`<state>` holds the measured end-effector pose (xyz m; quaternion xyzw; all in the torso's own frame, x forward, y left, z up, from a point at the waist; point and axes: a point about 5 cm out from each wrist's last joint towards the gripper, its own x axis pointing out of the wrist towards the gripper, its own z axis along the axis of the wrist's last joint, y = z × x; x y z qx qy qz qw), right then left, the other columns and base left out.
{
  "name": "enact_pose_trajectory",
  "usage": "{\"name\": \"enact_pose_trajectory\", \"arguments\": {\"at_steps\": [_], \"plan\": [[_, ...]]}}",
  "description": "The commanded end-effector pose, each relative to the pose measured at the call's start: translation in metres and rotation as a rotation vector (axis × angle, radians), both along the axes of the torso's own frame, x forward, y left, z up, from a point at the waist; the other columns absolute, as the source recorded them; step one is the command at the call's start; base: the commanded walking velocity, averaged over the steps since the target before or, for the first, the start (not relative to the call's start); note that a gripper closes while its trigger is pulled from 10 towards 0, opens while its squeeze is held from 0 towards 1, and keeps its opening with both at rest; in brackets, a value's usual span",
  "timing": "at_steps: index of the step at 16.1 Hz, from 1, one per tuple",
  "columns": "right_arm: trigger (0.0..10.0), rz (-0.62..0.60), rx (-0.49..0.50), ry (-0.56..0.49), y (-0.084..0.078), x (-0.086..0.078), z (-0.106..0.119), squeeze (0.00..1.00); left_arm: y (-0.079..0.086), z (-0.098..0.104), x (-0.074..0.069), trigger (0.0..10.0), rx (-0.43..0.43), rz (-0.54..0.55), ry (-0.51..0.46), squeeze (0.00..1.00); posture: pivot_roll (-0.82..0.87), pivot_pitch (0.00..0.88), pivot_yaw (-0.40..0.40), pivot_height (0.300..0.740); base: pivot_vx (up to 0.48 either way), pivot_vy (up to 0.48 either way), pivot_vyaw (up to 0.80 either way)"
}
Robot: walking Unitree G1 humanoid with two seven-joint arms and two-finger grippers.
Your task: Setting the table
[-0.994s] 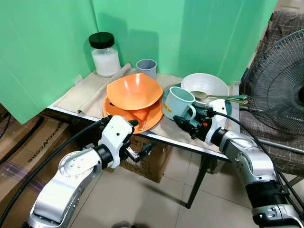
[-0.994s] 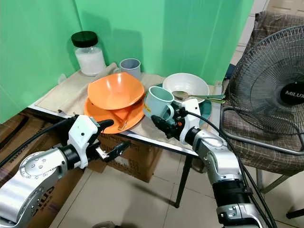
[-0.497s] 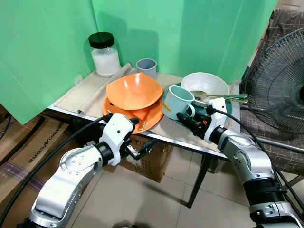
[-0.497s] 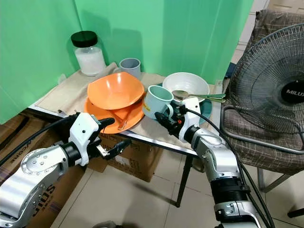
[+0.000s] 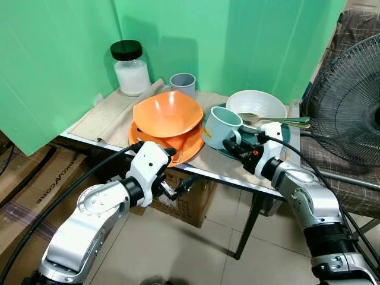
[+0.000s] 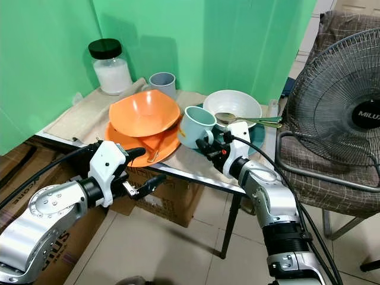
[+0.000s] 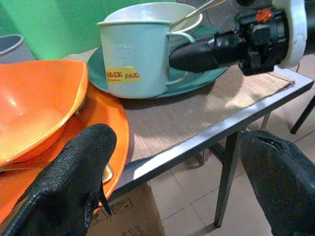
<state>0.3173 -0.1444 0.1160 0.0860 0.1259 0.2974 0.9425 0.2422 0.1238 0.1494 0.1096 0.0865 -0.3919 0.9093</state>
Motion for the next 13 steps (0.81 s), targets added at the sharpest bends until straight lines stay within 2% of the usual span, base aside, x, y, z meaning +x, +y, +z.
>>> {"name": "enact_pose_trajectory", "arguments": {"at_steps": [1,4,7,11,13], "plan": [[0.0,0.015,0.012,-0.015,0.002,-0.002,0.004,0.0,-0.001,0.0,0.0,10.0,0.009,-0.005,-0.006,0.0,0.01,0.0,0.067,0.74,0.0,0.0,0.0],[0.0,0.029,0.012,-0.037,0.004,-0.003,0.009,0.0,0.0,0.001,0.001,10.0,0.01,0.005,-0.017,0.0,0.0,0.0,0.064,0.74,0.0,0.0,0.0],[0.0,0.043,0.036,-0.096,0.006,-0.006,0.026,0.0,0.009,0.003,0.001,10.0,0.033,0.029,-0.039,0.0,0.01,0.0,0.067,0.74,0.0,0.0,0.0],[0.0,0.065,0.082,-0.19,0.006,-0.02,0.056,0.0,0.03,0.014,0.007,10.0,0.034,0.143,-0.093,0.0,0.01,0.0,0.093,0.74,0.0,0.0,0.0],[0.0,0.046,0.112,-0.252,0.004,-0.03,0.076,0.0,0.031,0.021,0.004,10.0,0.005,0.15,-0.111,0.0,0.02,0.0,0.089,0.74,0.0,0.0,0.0]]}}
